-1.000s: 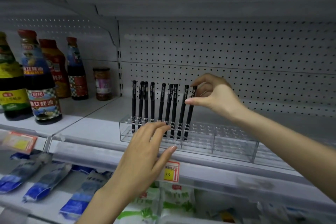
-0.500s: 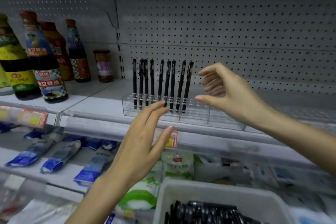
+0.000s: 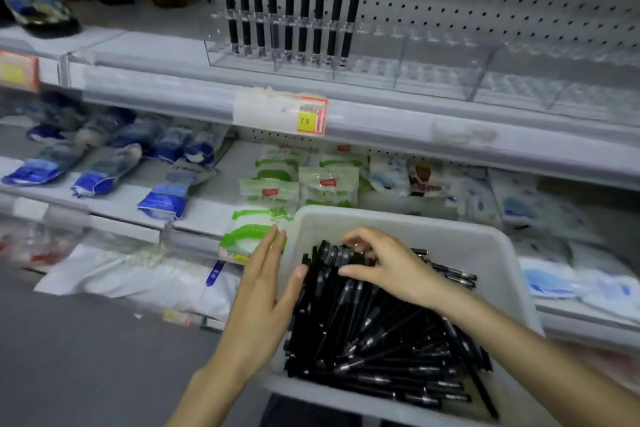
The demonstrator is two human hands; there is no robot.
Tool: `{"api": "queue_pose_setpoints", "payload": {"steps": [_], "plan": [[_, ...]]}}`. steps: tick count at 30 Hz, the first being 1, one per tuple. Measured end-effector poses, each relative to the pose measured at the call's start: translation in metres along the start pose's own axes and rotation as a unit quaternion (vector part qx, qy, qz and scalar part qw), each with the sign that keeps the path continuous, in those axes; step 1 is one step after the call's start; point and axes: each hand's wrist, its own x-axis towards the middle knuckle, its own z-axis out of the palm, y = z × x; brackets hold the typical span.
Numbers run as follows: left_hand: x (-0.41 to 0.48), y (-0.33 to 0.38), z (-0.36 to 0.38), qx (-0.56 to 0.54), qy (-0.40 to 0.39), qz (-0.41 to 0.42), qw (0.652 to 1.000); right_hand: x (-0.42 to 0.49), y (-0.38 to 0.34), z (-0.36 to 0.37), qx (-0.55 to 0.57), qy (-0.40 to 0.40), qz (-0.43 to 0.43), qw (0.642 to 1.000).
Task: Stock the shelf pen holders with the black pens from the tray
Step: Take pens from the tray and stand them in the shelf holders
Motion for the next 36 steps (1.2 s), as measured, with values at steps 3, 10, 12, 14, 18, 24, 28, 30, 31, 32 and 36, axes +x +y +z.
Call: {"api": "queue_pose_setpoints", "payload": {"steps": [3,10,12,14,18,24,28,30,31,32,36], "plan": [[-0.008,-0.004,0.007,0.000,-0.040,-0.020,0.999,0.004,0.012,0.020,-0.064,-0.003,0.003,0.998],[-0.024,-0.010,0.019,0.020,-0.083,-0.009,0.996,0.019,0.030,0.033,-0.100,-0.015,0.004,0.995],[-0.026,-0.012,0.019,0.014,-0.084,-0.005,0.996,0.023,0.035,0.034,-0.098,-0.016,0.010,0.995],[-0.027,-0.014,0.019,0.009,-0.086,-0.001,0.996,0.026,0.038,0.037,-0.086,-0.016,0.017,0.996],[-0.025,-0.017,0.019,0.013,-0.083,0.009,0.996,0.028,0.038,0.046,-0.064,-0.008,0.018,0.998],[-0.028,-0.020,0.021,0.014,-0.079,0.012,0.997,0.020,0.035,0.058,-0.048,0.015,0.000,0.999],[-0.028,-0.019,0.021,0.009,-0.079,0.003,0.997,0.015,0.030,0.061,0.006,0.014,-0.005,1.000],[-0.028,-0.018,0.021,0.005,-0.081,0.002,0.997,0.013,0.028,0.061,0.059,0.030,0.012,0.998],[-0.029,-0.018,0.021,0.003,-0.081,0.002,0.997,0.011,0.026,0.059,0.096,0.045,0.024,0.994],[-0.029,-0.017,0.020,0.002,-0.083,0.000,0.997,0.011,0.024,0.057,0.137,0.059,0.038,0.988],[-0.029,-0.015,0.019,-0.016,-0.086,-0.019,0.996,0.006,0.013,0.047,0.281,0.062,0.082,0.954]]}}
